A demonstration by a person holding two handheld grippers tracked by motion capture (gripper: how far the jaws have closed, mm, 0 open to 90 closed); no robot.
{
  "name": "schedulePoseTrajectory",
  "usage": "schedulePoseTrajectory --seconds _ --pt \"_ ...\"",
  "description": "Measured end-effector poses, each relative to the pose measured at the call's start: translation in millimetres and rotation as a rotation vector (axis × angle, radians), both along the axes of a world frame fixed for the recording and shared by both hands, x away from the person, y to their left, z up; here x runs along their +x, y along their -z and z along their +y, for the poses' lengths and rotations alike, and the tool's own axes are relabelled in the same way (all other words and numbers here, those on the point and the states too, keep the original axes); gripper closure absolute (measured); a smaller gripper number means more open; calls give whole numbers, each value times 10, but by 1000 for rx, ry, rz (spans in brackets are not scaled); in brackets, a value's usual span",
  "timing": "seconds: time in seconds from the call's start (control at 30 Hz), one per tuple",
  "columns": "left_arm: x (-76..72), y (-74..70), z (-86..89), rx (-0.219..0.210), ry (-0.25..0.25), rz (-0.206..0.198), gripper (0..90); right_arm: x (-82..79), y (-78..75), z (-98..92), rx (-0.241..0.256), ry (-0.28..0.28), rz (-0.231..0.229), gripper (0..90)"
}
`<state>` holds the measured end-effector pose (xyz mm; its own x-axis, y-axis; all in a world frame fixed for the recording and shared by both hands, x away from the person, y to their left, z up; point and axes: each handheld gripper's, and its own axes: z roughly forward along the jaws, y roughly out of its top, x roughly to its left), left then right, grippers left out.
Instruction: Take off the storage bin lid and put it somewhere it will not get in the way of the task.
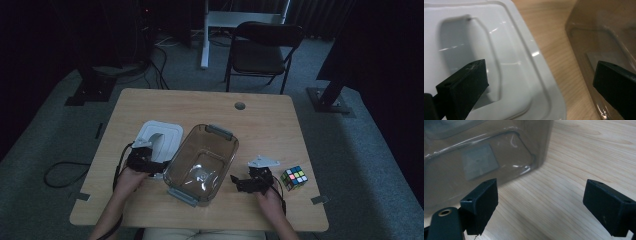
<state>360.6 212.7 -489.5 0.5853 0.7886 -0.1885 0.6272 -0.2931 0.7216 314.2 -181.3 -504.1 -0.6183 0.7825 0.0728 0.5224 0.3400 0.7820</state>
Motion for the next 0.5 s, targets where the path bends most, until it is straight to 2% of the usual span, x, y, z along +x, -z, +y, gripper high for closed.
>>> schedulePoseTrajectory --seconds 0.1,0.17,0.23,0.33,0.5 --pt "-18 8 -123 -5 32 0 3 9 -26 89 8 -16 7 123" --pt "-20 11 -144 -9 39 2 4 10 -34 108 7 -19 1 123" --pt "-22 15 -168 -6 33 -1 4 21 -45 130 -5 -12 -5 123" --pt "-29 19 -195 0 35 7 4 49 -51 102 20 -4 11 124" --pt "-21 26 -250 11 35 17 4 77 -69 94 -2 7 1 124"
